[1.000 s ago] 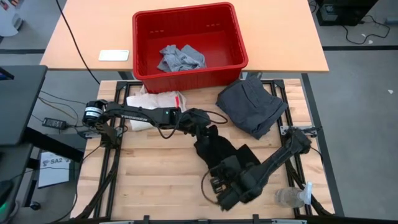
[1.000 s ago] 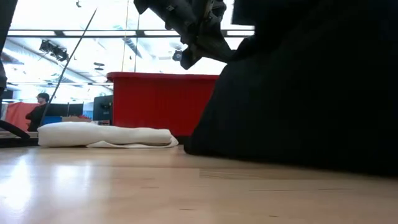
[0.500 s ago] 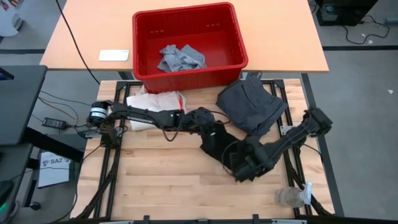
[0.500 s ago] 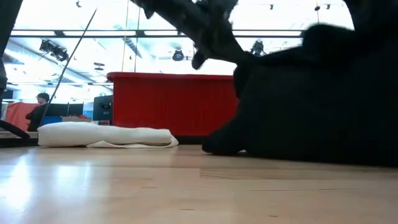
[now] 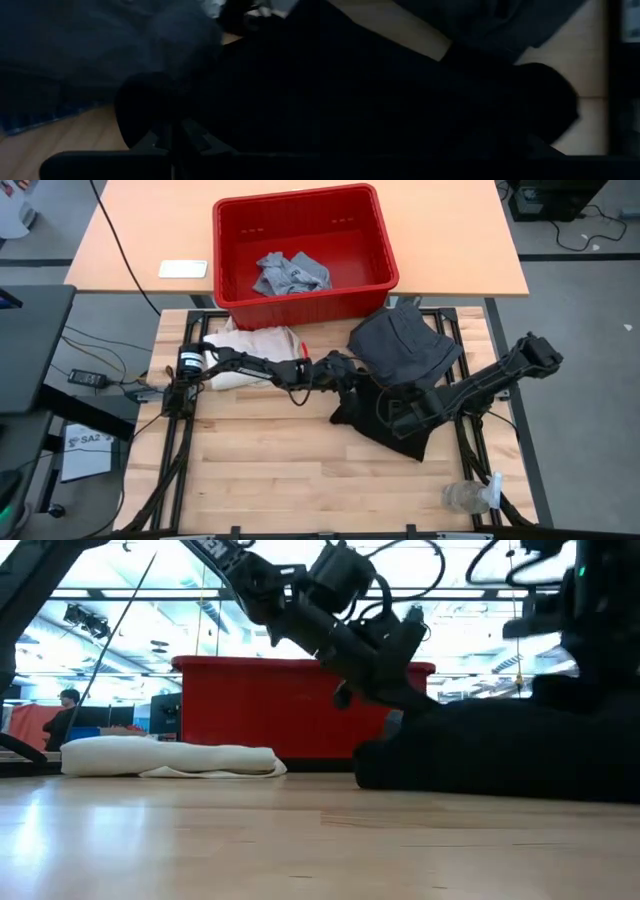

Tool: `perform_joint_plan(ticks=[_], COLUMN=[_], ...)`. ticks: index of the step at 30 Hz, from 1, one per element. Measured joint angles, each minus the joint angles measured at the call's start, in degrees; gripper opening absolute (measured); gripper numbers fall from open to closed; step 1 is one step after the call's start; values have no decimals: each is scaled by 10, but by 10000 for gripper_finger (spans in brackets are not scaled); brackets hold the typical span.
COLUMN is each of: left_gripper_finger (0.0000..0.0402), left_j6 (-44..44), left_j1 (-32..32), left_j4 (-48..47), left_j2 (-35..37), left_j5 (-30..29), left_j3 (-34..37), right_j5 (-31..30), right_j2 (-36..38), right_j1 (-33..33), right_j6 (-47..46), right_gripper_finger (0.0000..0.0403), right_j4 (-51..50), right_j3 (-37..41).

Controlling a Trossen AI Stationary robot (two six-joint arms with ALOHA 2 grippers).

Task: Fold laundry
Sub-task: Fold the black shirt

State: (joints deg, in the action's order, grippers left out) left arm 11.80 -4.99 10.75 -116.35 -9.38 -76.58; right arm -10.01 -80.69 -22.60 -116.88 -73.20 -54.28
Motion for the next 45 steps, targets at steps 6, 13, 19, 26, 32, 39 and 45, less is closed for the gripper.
perform_joint_plan(ticks=[6,13,19,26,32,39,45], left_gripper_finger=[19,112,170,156,146,146,146], left_j6=[1,23,31,-44,4,24,79], left_j1=[-22,-29,-16,51,52,39,72], left_j4=[-47,-92,-12,108,78,2,-135], left_j2=[7,39,65,20,-32,-76,-54], left_j5=[62,166,253,289,211,186,241], left_j3=[1,1,-1,0,1,-1,-4], right_j5=[18,43,-26,-67,-56,-29,53], right_j2=[21,24,41,45,31,-20,-87], right_j1=[6,-6,-12,-14,-9,-14,-35], right_j6=[-12,-56,-45,-11,70,77,124], right_gripper_finger=[73,150,182,182,175,155,144], right_j4=[59,-28,-39,-98,53,174,321], right_j3=[74,66,14,-65,-31,27,38])
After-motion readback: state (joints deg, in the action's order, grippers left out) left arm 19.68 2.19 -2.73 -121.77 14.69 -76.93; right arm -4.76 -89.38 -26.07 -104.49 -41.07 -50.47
